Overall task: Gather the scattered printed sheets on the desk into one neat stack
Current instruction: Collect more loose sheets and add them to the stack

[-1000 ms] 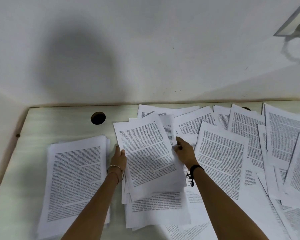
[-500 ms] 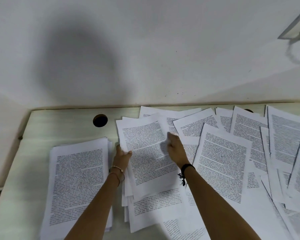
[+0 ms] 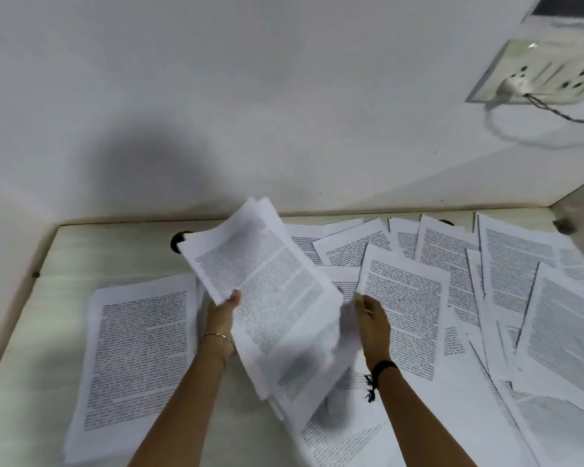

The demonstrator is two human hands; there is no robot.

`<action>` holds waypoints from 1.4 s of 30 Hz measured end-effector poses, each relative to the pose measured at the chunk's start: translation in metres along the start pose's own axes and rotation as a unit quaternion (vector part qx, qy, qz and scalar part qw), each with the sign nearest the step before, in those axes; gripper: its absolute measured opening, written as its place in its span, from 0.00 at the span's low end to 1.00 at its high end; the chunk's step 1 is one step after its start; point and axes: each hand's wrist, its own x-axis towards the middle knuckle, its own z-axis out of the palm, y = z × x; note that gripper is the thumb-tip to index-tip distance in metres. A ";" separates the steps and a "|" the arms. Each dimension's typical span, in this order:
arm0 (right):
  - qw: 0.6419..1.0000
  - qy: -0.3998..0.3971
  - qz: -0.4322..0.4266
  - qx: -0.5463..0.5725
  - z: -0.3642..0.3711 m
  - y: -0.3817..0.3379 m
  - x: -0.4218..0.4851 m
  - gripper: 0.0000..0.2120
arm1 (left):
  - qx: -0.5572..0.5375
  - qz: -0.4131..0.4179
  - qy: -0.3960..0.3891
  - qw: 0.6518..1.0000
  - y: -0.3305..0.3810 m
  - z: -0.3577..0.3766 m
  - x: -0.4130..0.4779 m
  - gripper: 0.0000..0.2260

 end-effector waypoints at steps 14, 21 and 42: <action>0.988 -0.112 0.099 0.029 -0.083 0.054 0.006 0.17 | -0.092 -0.100 0.029 0.990 -0.082 0.002 -0.031 0.17; 0.994 -0.024 0.104 -0.010 -0.093 0.061 0.005 0.30 | 0.237 -0.056 -0.022 0.970 -0.058 -0.043 0.039 0.05; 0.986 -0.037 0.137 0.091 -0.049 0.051 -0.008 0.07 | 0.485 0.097 0.021 0.869 -0.052 -0.001 0.014 0.31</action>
